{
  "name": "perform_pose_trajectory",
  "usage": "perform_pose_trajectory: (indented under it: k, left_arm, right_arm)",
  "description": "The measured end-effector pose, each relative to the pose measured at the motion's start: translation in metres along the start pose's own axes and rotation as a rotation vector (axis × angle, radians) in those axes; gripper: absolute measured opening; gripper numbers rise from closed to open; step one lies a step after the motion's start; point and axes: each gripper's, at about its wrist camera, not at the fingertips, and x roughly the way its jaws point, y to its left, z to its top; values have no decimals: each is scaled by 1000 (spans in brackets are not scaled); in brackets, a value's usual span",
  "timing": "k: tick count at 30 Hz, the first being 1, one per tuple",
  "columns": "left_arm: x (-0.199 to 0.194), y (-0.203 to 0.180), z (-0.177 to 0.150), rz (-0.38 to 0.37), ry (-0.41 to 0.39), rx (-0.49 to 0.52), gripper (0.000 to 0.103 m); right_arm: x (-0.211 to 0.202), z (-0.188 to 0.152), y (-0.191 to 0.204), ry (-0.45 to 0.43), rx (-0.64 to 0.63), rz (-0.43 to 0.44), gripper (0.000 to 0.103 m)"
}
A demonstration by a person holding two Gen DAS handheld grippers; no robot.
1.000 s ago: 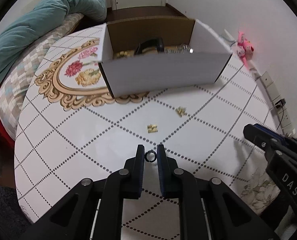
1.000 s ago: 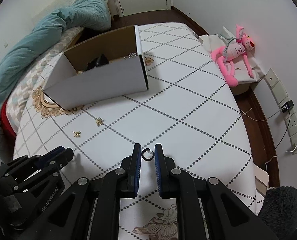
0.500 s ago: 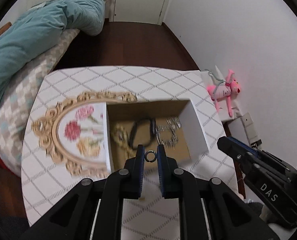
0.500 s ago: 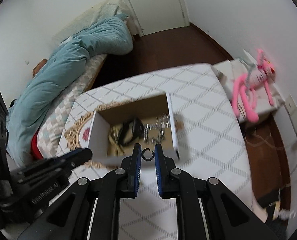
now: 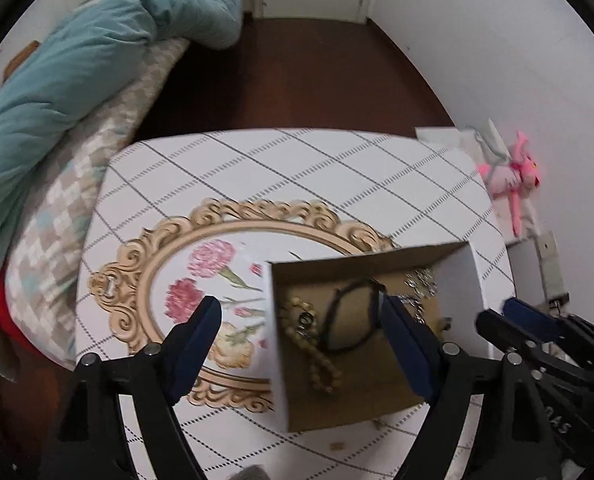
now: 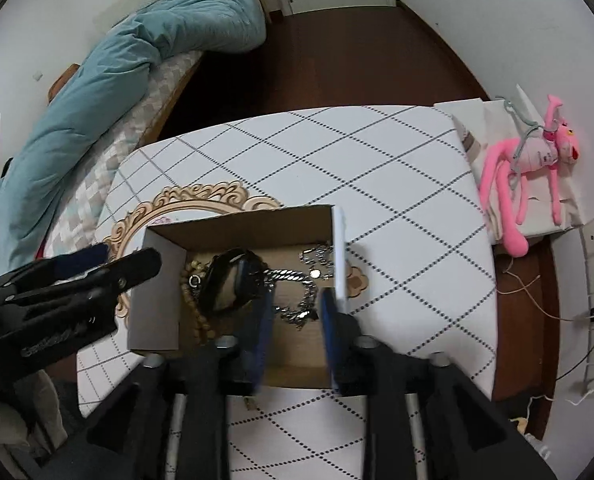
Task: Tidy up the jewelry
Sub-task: 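Carry both rings into the white box and open both tools, then move both open tools back toward the gold letter charms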
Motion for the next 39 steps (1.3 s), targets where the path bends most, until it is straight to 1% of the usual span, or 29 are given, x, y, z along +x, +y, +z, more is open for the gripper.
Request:
perform_pose_trajectory:
  k: [1, 3, 4, 5, 6, 7, 8, 9, 12, 16, 19, 27, 30, 33, 35, 37, 39]
  left_arm:
    - [0, 2, 0, 10, -3, -6, 82]
    - [0, 6, -4, 20, -9, -14, 84]
    - [0, 6, -5, 26, -15, -16, 88]
    - [-1, 8, -9, 36, -24, -15, 96]
    - [-1, 7, -11, 48, -30, -12, 101]
    - [-2, 7, -15, 65, -39, -7, 103]
    - [-2, 7, -18, 83, -44, -3, 103]
    - [-2, 6, -21, 98, -46, 1, 103]
    - [-2, 7, -30, 111, -48, 5, 103]
    - [-4, 7, -38, 112, -39, 5, 103]
    - [-14, 8, -42, 110, -55, -4, 103]
    - [-60, 5, -47, 90, -150, -7, 103]
    - [-75, 6, -50, 76, -175, -13, 103]
    - [-85, 7, -57, 84, -192, -15, 103]
    - [-87, 9, -64, 107, -190, -24, 103]
    - [-86, 12, -72, 109, -185, -35, 103]
    - [-76, 18, -85, 109, -161, -48, 103]
  right_arm:
    - [-2, -1, -1, -6, -1, -7, 44]
    - [-5, -3, -1, -15, -10, -36, 45]
    - [-5, -4, -1, -18, -14, -52, 48]
    - [-5, -5, -2, -21, -16, -73, 54]
    - [-5, -7, -1, -25, -27, -101, 58]
    - [-5, -8, -1, -28, -31, -118, 74]
    - [-4, -11, -1, -27, -35, -149, 97]
    - [-2, -13, 0, -22, -44, -181, 103]
    - [2, -19, -1, -16, -54, -222, 103]
    - [-2, -25, -1, -36, -51, -241, 103]
    - [-13, -28, 1, -65, -45, -246, 103]
    - [-58, -39, 15, -154, -23, -229, 103]
    - [-73, -46, 21, -180, -20, -219, 103]
    - [-83, -55, 24, -193, -15, -203, 103]
    - [-85, -61, 24, -193, -15, -200, 103]
    - [-83, -70, 25, -185, -13, -195, 103]
    - [-75, -80, 24, -170, -15, -188, 103]
